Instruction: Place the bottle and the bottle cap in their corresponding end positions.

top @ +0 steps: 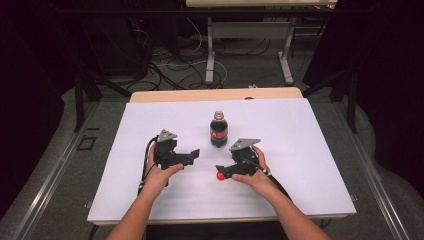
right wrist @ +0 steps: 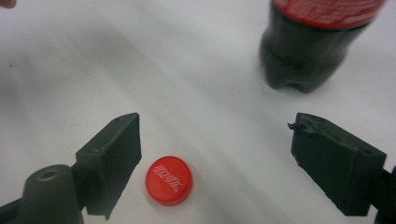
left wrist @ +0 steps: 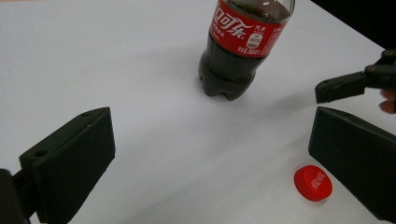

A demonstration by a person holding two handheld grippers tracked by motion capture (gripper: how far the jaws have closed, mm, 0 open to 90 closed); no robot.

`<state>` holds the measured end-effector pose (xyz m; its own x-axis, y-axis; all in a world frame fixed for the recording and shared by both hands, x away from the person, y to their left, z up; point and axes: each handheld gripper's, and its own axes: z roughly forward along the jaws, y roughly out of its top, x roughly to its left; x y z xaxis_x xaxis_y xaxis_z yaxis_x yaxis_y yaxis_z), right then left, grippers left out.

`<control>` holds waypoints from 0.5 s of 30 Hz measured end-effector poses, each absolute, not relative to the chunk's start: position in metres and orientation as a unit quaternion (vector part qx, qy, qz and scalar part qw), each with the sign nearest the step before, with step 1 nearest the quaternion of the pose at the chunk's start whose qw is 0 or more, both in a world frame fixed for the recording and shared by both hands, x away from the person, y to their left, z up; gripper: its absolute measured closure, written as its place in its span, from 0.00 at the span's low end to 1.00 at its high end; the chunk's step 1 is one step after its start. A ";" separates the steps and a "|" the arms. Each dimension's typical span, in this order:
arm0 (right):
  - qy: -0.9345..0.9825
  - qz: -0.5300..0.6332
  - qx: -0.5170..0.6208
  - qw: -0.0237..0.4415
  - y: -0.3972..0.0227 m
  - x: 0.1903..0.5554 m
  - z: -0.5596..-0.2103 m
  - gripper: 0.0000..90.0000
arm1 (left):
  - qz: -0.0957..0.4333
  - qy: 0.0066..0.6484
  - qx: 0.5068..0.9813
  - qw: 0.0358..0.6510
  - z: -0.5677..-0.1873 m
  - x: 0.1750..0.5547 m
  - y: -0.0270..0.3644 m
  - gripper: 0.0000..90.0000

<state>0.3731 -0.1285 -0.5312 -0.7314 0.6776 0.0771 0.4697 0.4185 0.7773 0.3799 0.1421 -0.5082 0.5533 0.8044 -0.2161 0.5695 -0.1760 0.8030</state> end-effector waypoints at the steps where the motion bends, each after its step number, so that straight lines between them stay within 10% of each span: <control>1: 0.830 0.415 0.351 0.130 -0.131 0.374 -0.530 0.17 | 0.129 0.457 0.754 0.454 -0.509 0.380 0.143 0.01; 15: 0.792 0.414 0.414 0.173 -0.182 0.382 -0.514 0.08 | 0.136 0.472 0.751 0.442 -0.510 0.377 0.159 0.01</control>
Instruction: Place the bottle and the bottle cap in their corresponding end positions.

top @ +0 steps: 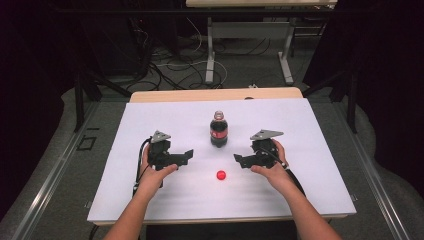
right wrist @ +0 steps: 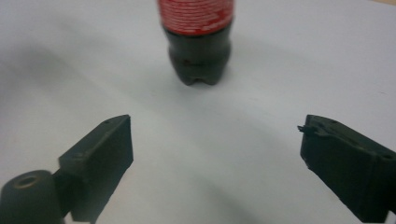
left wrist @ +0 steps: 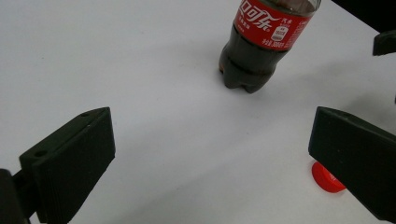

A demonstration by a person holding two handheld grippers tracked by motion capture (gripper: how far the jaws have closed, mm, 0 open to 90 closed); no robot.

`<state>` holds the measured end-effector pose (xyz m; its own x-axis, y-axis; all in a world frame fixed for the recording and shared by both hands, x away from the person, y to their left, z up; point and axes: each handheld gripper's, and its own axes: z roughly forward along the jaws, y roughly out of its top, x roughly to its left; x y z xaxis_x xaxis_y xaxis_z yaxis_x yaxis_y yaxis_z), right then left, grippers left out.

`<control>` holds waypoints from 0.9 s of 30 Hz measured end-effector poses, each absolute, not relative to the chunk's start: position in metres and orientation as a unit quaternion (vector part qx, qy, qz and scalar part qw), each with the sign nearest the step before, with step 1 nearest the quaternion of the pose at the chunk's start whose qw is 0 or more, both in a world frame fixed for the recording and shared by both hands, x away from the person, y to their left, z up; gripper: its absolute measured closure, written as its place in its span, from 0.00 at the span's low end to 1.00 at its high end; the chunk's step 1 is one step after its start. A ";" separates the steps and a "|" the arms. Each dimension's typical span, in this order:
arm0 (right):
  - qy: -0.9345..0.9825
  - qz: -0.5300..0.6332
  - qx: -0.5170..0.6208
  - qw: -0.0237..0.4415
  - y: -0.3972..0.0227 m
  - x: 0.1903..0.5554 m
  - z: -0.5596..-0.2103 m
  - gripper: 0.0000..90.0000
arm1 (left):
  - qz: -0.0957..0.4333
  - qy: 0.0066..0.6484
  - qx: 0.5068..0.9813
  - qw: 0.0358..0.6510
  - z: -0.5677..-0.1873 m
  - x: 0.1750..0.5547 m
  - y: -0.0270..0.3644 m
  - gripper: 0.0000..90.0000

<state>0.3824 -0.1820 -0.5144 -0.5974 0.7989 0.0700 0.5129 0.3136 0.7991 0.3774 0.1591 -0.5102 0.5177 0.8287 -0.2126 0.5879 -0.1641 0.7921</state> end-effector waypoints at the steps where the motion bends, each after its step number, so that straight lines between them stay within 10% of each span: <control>1: 0.789 0.413 0.421 0.173 -0.186 0.382 -0.514 0.07 | 0.137 0.473 0.749 0.442 -0.510 0.377 0.160 0.01; 27: 0.735 0.382 0.517 0.218 -0.271 0.383 -0.536 0.00 | 0.146 0.503 0.734 0.432 -0.524 0.374 0.189 0.01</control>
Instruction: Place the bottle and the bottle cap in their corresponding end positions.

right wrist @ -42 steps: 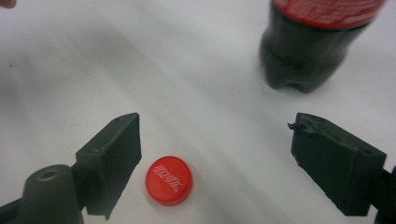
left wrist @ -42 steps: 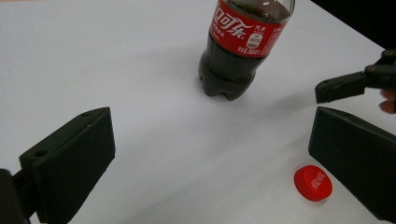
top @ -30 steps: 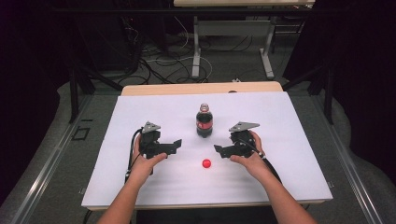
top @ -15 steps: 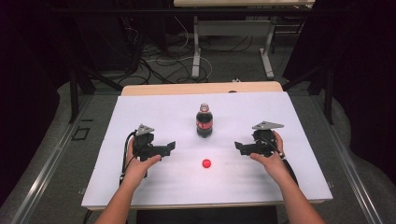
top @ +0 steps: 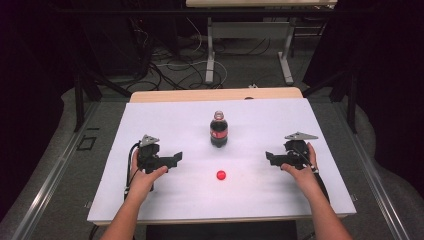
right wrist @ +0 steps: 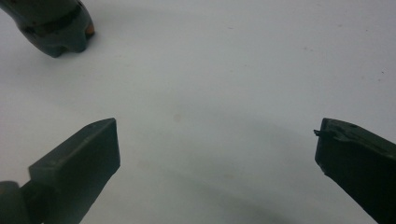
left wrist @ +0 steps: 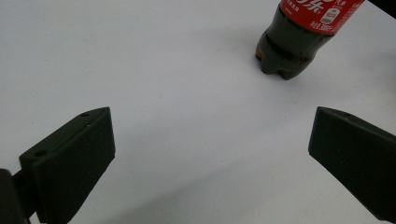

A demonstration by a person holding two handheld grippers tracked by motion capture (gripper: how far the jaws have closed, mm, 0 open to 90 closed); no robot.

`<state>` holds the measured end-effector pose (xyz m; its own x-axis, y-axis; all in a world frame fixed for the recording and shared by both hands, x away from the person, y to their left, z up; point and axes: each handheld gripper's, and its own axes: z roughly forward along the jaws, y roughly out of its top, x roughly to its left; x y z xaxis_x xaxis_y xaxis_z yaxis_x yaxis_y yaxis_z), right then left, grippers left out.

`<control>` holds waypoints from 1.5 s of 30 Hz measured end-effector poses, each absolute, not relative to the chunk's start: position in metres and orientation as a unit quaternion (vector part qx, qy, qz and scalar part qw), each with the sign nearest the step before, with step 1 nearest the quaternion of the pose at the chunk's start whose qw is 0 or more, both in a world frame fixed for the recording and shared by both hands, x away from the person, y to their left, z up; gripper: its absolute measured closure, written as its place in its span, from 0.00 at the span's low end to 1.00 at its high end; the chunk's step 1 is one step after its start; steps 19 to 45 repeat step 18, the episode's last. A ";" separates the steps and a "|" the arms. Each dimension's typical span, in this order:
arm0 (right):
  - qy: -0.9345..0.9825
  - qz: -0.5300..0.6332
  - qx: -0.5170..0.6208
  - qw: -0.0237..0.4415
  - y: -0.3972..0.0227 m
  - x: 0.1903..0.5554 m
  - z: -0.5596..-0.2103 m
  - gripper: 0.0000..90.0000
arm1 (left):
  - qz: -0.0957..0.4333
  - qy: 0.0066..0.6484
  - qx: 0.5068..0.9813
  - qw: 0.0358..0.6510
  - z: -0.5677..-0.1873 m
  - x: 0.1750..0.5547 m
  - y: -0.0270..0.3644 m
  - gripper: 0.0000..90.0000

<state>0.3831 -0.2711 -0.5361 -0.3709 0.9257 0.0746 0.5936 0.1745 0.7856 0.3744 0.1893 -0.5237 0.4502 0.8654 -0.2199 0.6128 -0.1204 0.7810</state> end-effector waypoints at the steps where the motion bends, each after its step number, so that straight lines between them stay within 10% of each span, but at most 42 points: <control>1: 0.735 0.380 0.516 0.221 -0.272 0.383 -0.537 0.00 | 0.144 0.507 0.732 0.432 -0.524 0.374 0.190 0.01; 45: 0.733 0.378 0.527 0.206 -0.273 0.380 -0.545 0.00 | 0.150 0.516 0.724 0.432 -0.524 0.376 0.199 0.01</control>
